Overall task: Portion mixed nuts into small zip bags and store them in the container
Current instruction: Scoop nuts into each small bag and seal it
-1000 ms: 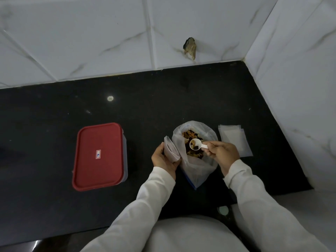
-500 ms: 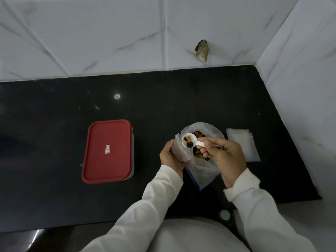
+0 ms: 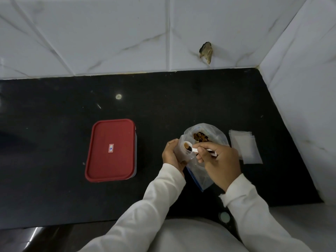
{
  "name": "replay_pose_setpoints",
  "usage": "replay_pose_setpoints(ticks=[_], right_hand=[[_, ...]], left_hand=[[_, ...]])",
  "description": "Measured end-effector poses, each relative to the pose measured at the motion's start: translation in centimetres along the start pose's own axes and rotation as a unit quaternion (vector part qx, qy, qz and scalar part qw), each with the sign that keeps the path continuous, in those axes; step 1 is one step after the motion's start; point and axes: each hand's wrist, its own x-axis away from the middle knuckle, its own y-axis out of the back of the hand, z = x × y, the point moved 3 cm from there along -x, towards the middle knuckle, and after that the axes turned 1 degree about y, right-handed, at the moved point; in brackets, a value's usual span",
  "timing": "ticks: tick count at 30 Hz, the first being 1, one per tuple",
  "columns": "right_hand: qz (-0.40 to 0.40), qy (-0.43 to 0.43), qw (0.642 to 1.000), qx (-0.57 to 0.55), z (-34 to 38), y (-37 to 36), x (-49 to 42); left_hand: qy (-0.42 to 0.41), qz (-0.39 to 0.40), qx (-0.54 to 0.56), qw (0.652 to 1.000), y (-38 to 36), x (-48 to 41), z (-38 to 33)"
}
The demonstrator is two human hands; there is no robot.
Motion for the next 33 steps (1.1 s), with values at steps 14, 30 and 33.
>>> replay_pose_setpoints(ticks=[14,30,33], right_hand=[[-0.048,0.339,0.893,0.292,2.9,0.3,0.5],[-0.063,0.0,0.985,0.162,-6.7,3.1,-2.0],[-0.025,0.015,0.975,0.22,-7.5,1.6,-2.5]], left_hand=[[-0.011,0.121,0.033,0.992,-1.1,1.4,-0.8],[0.04,0.036,0.08,0.995,1.0,-0.3,-0.2],[0.049,0.006,0.088,0.995,1.4,-0.8,0.2]])
